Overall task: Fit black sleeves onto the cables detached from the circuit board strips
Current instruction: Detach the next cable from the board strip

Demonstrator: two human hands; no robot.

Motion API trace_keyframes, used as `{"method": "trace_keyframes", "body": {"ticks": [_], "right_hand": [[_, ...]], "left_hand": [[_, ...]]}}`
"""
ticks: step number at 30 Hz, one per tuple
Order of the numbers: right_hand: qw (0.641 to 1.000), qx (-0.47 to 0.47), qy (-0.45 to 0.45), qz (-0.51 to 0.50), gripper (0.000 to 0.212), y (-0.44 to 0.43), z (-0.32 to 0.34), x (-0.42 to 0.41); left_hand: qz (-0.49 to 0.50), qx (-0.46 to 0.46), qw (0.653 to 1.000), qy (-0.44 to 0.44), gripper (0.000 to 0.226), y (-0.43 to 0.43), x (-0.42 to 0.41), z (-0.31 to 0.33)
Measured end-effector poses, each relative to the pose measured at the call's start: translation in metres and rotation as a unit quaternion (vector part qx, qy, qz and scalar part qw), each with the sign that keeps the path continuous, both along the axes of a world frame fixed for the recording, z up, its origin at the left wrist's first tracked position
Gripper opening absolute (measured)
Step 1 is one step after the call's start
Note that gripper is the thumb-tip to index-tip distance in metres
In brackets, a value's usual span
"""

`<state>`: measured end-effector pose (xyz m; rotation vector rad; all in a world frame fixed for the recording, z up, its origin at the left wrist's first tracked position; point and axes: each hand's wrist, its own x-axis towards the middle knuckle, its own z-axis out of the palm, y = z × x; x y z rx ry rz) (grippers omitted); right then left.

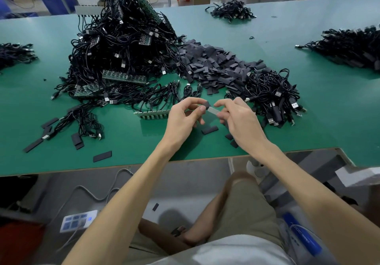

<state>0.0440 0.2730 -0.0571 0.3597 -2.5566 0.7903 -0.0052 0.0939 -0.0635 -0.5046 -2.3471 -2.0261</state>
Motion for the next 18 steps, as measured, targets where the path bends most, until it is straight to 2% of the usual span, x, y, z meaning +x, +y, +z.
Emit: {"method": "trace_keyframes", "body": {"ticks": [10,15,18], "right_hand": [[0.999,-0.043,0.022,-0.014,0.016,0.0025,-0.0026,-0.0028],[0.999,-0.042,0.017,-0.010,0.016,0.0040,-0.0068,-0.0062],[0.999,-0.048,0.021,0.006,0.017,0.0047,-0.0070,-0.0062]], "left_hand": [[-0.025,0.004,1.000,-0.015,0.022,0.0007,-0.0002,-0.0011],[-0.037,-0.026,0.999,-0.021,0.032,0.0023,0.0021,-0.0001],[-0.009,-0.054,0.998,0.012,0.023,0.0018,0.0037,-0.0009]]}}
